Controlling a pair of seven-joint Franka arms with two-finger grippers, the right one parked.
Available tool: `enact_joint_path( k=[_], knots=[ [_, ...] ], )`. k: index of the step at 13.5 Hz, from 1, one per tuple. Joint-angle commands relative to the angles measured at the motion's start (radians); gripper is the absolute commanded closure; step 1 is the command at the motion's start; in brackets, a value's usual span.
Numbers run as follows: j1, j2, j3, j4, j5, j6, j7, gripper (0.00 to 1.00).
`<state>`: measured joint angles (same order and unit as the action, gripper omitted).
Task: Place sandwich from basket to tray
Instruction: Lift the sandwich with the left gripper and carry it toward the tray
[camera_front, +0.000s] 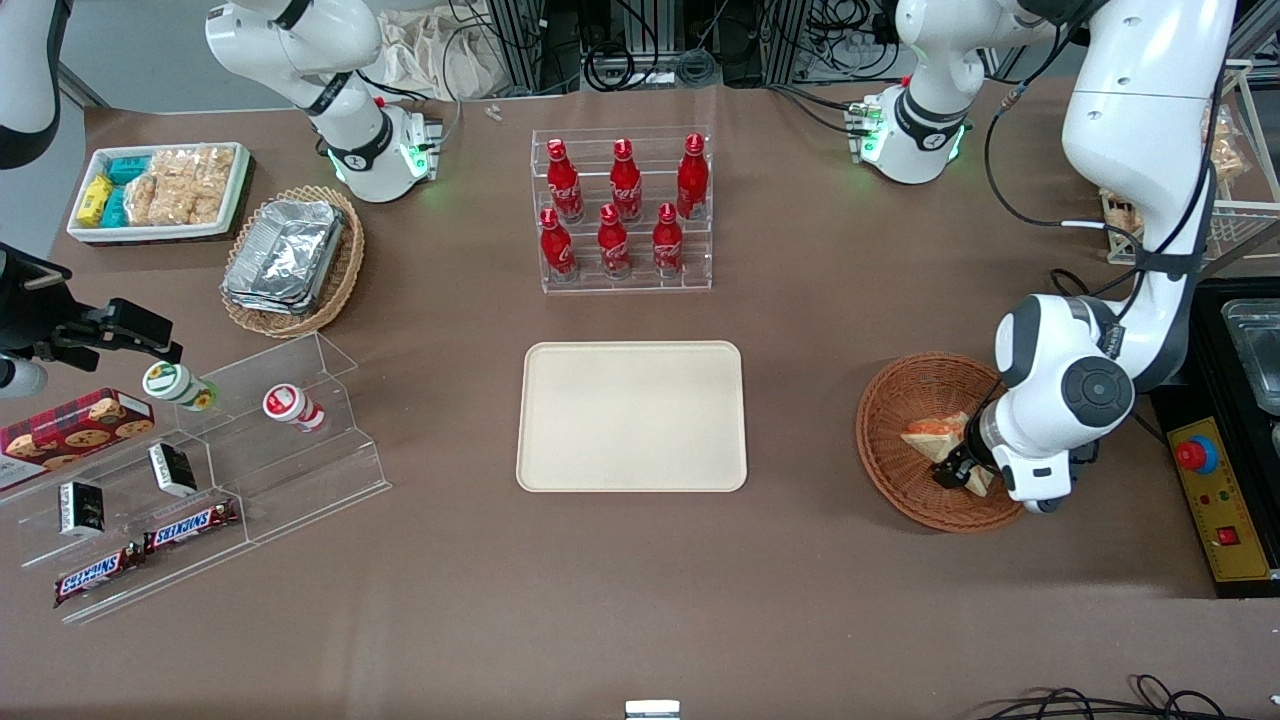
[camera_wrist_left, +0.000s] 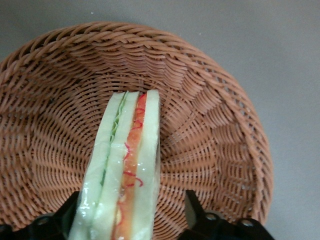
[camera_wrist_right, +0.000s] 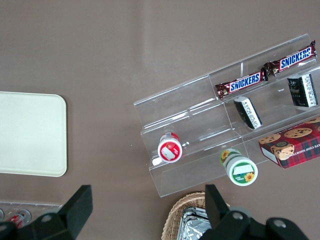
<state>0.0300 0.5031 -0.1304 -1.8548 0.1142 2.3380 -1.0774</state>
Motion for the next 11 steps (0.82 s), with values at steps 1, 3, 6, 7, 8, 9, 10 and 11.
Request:
enact_joint_path(
  k=[1,3,6,7,8,9,10,11],
  knots=[
    [-0.007,0.011,-0.005,0.031,0.001,0.017,-0.075,1.0],
    [-0.007,0.011,-0.005,0.026,0.013,0.017,-0.065,1.0],
    [-0.007,-0.027,-0.005,0.043,0.016,-0.037,-0.032,1.0],
    [-0.009,-0.044,-0.006,0.077,0.016,-0.101,-0.018,1.0],
    [-0.01,-0.055,-0.012,0.13,0.013,-0.183,-0.013,1.0],
    [-0.013,-0.057,-0.043,0.2,0.013,-0.262,-0.012,1.0],
    [-0.015,-0.055,-0.072,0.273,0.013,-0.337,-0.013,1.0],
    [-0.021,-0.051,-0.112,0.34,0.015,-0.394,-0.004,1.0]
  ],
)
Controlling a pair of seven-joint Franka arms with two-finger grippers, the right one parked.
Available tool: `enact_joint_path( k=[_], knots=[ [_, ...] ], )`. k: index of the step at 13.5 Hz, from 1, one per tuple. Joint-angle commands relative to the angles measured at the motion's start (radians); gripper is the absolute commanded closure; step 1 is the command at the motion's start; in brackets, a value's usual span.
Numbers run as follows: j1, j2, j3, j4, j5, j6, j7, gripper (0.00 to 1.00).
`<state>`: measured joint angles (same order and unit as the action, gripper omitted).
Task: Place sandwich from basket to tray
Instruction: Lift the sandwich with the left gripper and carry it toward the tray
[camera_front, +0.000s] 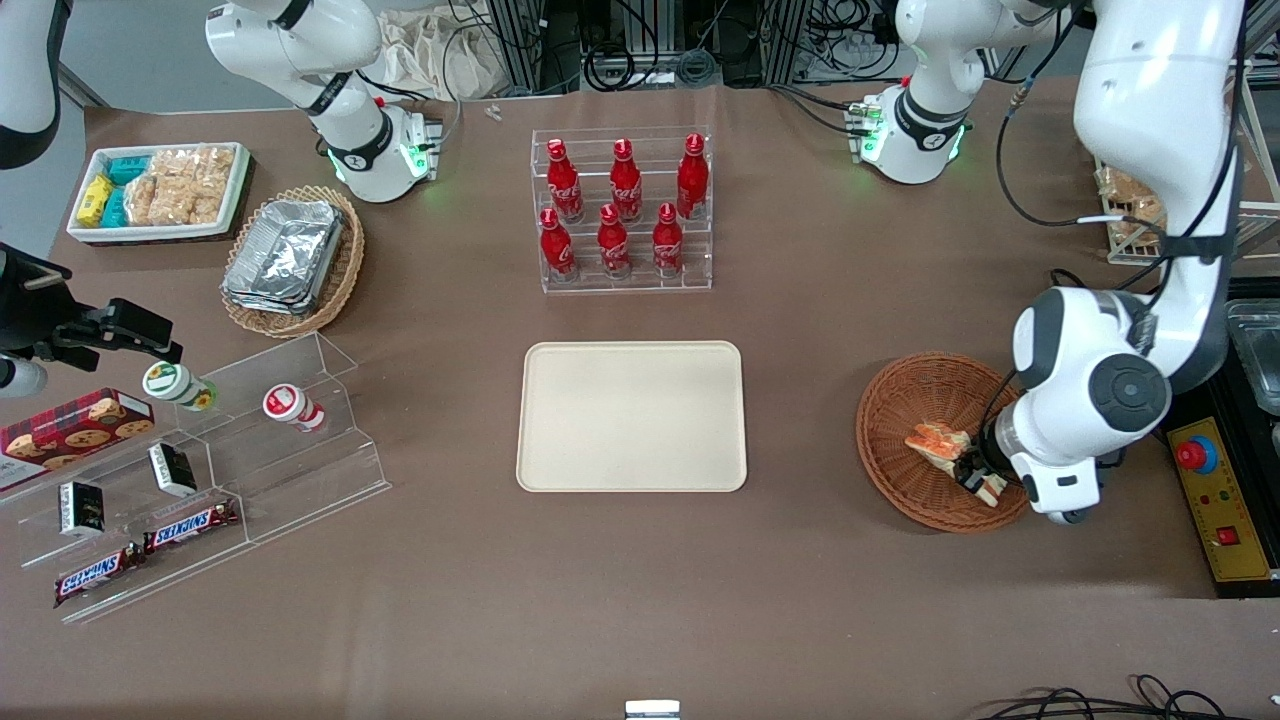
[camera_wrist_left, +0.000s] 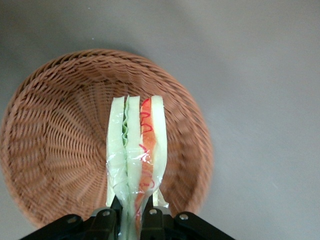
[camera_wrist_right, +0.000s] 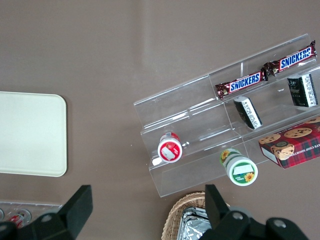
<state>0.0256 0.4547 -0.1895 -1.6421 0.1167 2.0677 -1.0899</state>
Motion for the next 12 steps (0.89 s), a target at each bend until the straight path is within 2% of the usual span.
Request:
enact_joint_path(
  k=[1,3,5,7,8,10,12],
  knots=[
    [-0.021,0.001,-0.095,0.177,0.014,-0.158,0.078,1.0],
    [-0.029,-0.011,-0.178,0.205,0.0,-0.201,0.221,1.0],
    [-0.029,-0.019,-0.279,0.205,-0.017,-0.204,0.219,1.0],
    [-0.033,-0.001,-0.349,0.2,-0.087,-0.172,0.226,1.0],
    [-0.055,0.024,-0.379,0.196,-0.086,-0.129,0.231,1.0],
    [-0.142,0.074,-0.381,0.188,-0.068,-0.06,0.231,1.0],
    [-0.182,0.151,-0.381,0.179,0.013,-0.041,0.232,1.0]
  ],
)
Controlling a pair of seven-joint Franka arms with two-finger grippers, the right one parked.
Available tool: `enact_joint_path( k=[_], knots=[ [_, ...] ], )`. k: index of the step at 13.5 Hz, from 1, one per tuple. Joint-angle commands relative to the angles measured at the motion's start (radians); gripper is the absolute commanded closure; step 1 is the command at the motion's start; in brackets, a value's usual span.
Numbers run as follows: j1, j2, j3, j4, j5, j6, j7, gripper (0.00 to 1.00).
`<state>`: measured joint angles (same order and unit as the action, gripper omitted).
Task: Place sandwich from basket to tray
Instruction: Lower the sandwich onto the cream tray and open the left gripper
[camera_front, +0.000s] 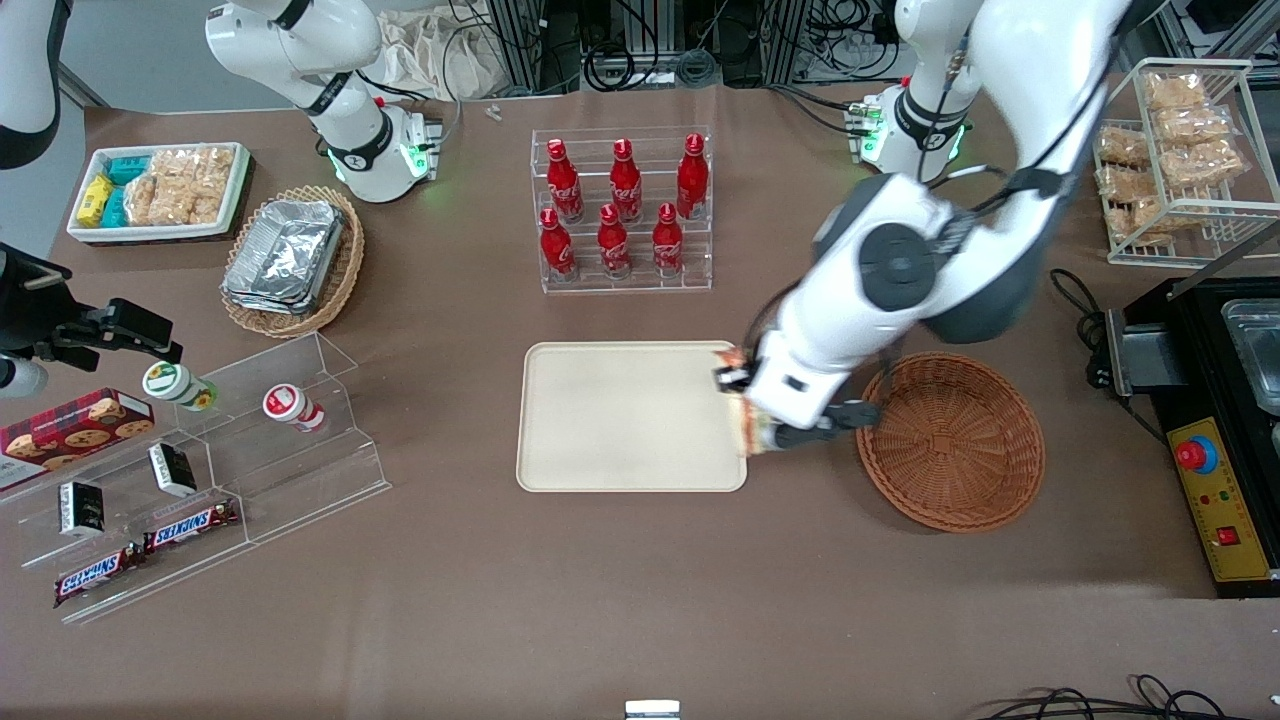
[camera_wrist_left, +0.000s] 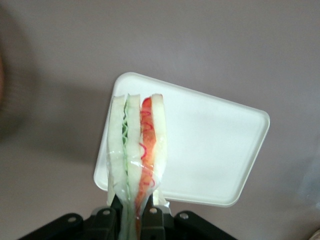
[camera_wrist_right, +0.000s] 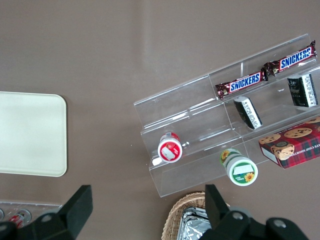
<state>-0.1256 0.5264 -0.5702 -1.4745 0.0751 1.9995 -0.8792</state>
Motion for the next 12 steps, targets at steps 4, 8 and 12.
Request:
enact_joint_path(
  k=[4,8,12],
  knots=[
    [-0.066,0.223,0.001,0.013,0.144,0.199,0.147,1.0],
    [-0.065,0.257,0.006,0.014,0.152,0.202,0.215,1.0],
    [-0.06,0.265,0.021,0.003,0.166,0.2,0.194,1.0]
  ],
)
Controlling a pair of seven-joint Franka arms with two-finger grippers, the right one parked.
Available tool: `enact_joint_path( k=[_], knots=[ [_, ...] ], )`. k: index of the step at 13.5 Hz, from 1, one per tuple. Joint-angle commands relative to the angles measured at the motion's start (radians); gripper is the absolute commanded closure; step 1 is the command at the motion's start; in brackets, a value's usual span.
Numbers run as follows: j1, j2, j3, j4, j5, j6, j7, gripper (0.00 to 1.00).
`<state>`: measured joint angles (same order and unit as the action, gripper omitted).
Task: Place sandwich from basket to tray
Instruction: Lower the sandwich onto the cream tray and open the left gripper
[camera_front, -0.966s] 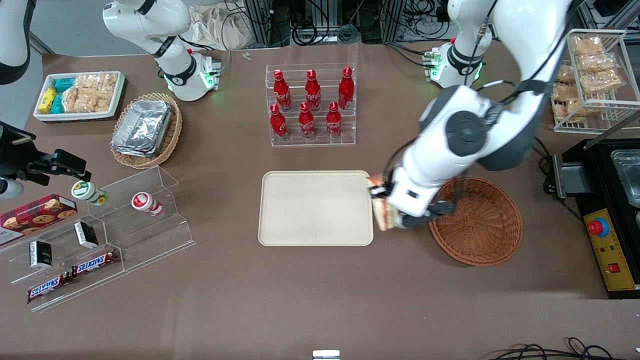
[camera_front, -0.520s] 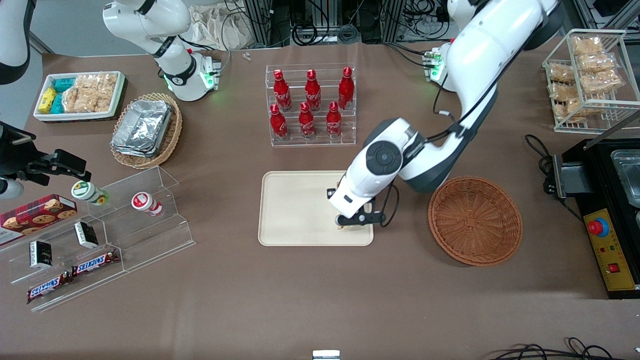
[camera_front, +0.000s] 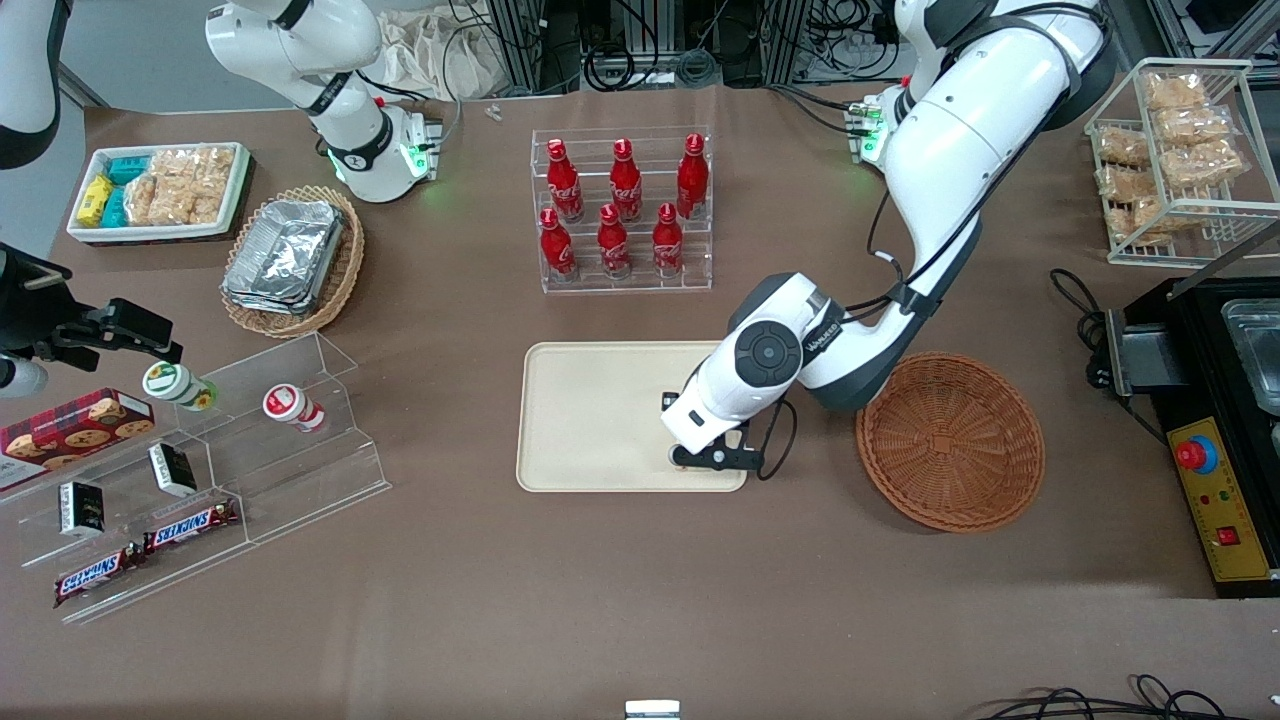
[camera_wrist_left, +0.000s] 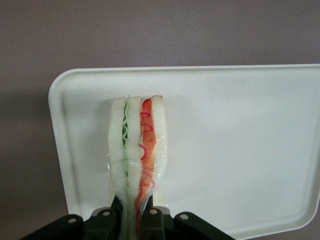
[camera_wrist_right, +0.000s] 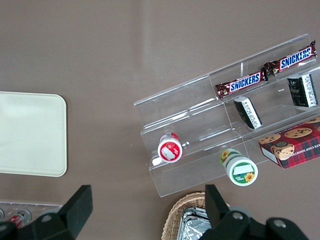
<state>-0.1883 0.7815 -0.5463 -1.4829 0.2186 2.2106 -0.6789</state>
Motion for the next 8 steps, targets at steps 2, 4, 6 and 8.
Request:
enact_joint_path(
  k=[2,4,6,8],
  knots=[
    [0.0,0.013,0.015,-0.007,0.024,-0.008,-0.007,1.0],
    [-0.007,0.025,0.028,-0.007,0.024,-0.006,-0.007,1.0],
    [-0.013,0.027,0.029,-0.01,0.024,0.0,-0.007,0.9],
    [-0.014,0.027,0.029,-0.014,0.024,0.001,-0.007,0.33]
  ],
)
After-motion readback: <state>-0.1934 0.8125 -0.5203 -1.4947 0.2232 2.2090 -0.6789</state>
